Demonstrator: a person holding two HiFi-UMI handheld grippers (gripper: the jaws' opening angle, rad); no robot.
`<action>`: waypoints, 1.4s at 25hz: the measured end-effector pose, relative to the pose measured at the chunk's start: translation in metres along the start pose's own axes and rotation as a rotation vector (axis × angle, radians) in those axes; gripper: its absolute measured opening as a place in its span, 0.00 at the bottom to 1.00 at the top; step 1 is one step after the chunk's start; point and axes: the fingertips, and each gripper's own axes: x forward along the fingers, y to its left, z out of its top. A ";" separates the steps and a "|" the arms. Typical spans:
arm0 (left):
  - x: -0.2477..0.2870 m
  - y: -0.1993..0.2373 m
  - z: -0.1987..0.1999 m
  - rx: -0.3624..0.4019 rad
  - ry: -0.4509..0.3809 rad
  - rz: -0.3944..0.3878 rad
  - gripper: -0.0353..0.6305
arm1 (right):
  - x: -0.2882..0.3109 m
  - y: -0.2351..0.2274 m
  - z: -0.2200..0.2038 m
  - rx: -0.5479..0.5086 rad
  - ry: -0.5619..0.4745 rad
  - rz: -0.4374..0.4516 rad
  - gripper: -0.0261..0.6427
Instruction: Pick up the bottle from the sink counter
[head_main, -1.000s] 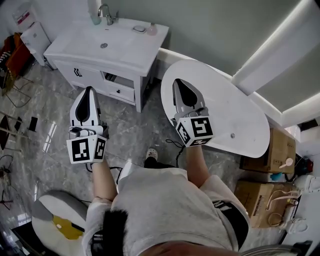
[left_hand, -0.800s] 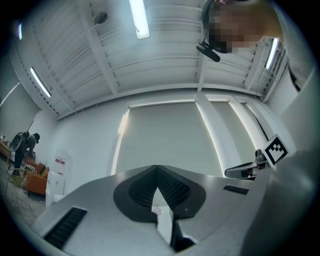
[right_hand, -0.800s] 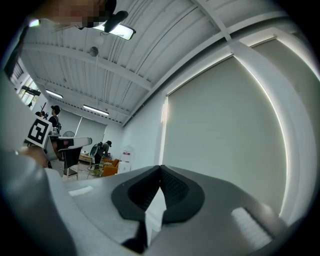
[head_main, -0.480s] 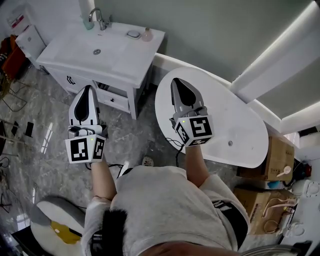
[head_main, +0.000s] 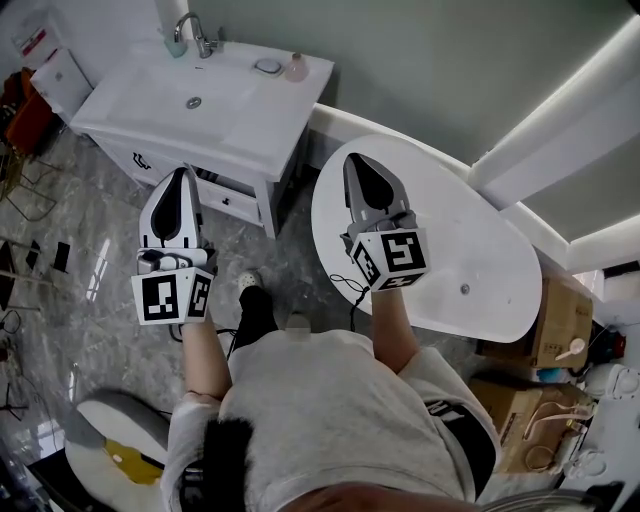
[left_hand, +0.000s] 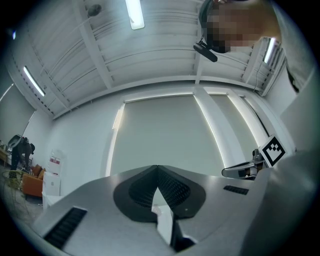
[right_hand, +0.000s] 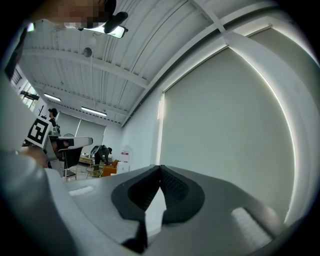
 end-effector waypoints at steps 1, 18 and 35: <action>0.004 0.002 -0.002 -0.004 -0.001 0.001 0.06 | 0.004 -0.002 -0.001 0.001 0.001 -0.001 0.06; 0.113 0.079 -0.031 -0.035 -0.021 -0.056 0.06 | 0.121 -0.024 -0.013 -0.005 -0.003 -0.071 0.06; 0.203 0.170 -0.063 -0.063 -0.005 -0.123 0.06 | 0.236 -0.019 -0.029 -0.026 0.011 -0.135 0.06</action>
